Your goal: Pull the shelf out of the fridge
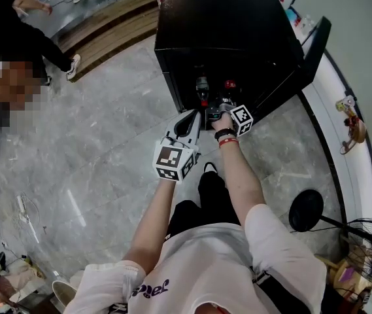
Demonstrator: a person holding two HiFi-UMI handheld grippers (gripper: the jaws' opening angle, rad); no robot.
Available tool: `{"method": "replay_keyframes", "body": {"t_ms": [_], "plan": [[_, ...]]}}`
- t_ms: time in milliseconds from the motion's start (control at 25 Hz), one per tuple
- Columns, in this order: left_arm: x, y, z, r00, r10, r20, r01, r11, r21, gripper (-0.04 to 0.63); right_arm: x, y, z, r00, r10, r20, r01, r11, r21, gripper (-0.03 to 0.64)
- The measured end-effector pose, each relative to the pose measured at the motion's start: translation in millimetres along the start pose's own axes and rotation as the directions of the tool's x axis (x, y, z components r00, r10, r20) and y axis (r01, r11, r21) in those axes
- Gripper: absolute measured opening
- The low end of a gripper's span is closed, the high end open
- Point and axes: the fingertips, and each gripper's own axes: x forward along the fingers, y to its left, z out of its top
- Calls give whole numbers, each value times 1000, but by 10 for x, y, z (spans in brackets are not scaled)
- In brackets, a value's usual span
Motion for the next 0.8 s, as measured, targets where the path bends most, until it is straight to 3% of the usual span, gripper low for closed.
{"method": "replay_keyframes", "body": {"t_ms": [800], "plan": [[-533, -240, 247, 999, -3, -34, 2, 999, -43, 18, -828, 239, -154, 999, -42, -16, 42, 999, -22, 25]]}}
